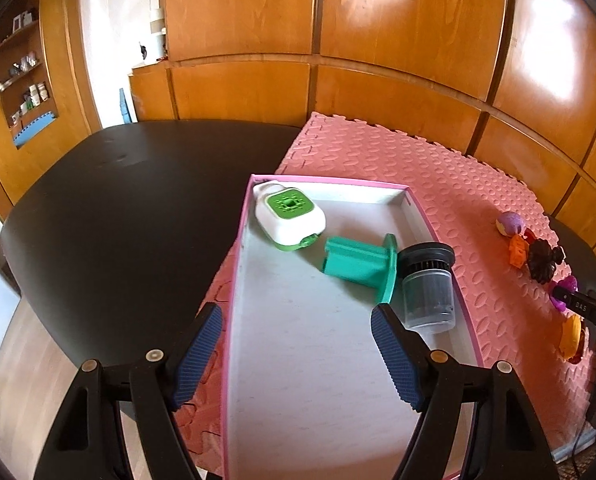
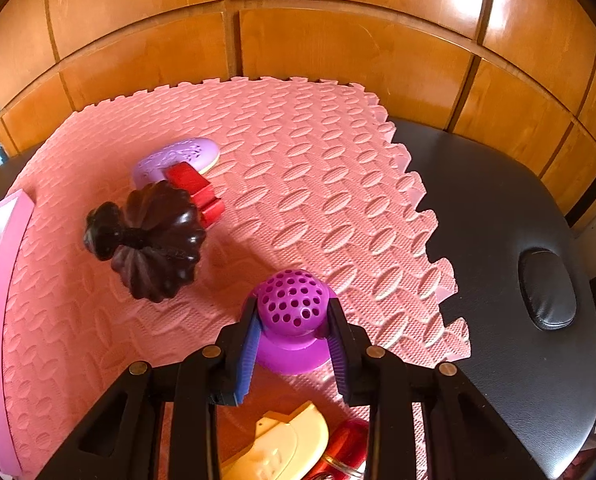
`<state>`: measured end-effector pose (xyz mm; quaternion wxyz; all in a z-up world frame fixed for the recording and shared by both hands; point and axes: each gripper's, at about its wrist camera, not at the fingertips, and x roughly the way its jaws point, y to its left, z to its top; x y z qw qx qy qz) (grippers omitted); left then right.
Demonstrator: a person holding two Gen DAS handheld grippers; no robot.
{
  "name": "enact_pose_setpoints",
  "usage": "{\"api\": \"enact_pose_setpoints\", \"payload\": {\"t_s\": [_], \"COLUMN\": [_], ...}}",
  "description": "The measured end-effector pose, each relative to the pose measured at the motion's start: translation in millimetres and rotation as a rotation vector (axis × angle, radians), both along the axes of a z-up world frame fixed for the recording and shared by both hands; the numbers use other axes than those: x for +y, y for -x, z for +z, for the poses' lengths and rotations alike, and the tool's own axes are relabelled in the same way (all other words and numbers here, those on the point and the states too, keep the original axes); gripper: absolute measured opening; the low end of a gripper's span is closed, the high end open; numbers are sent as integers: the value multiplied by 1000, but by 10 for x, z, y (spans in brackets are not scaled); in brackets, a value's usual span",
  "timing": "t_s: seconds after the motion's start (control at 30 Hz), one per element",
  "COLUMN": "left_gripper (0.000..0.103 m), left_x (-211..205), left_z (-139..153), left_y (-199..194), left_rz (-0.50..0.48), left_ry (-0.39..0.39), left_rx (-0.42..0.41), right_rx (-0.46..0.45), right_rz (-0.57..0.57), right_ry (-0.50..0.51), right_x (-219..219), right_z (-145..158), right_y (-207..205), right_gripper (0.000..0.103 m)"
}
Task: Organize rigid objects
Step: 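Carry the purple perforated cap into the tray and release it with the right gripper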
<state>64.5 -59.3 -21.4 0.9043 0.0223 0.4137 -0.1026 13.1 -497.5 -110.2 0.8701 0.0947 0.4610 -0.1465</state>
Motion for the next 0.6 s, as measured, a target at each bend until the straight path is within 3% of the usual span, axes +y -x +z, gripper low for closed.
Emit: {"api": "enact_pose_setpoints", "payload": {"t_s": [0.23, 0.6], "left_gripper": [77, 81], "left_x": [102, 252], "left_z": [4, -2], "left_y": [9, 28], "left_rz": [18, 46], "left_ry": [11, 12], "left_rx": [3, -4], "right_rx": [-23, -19], "right_rz": [13, 26], "right_ry": [-65, -58], "right_x": [23, 63], "right_z": [27, 55], "right_y": [20, 27], "right_gripper": [32, 31]}}
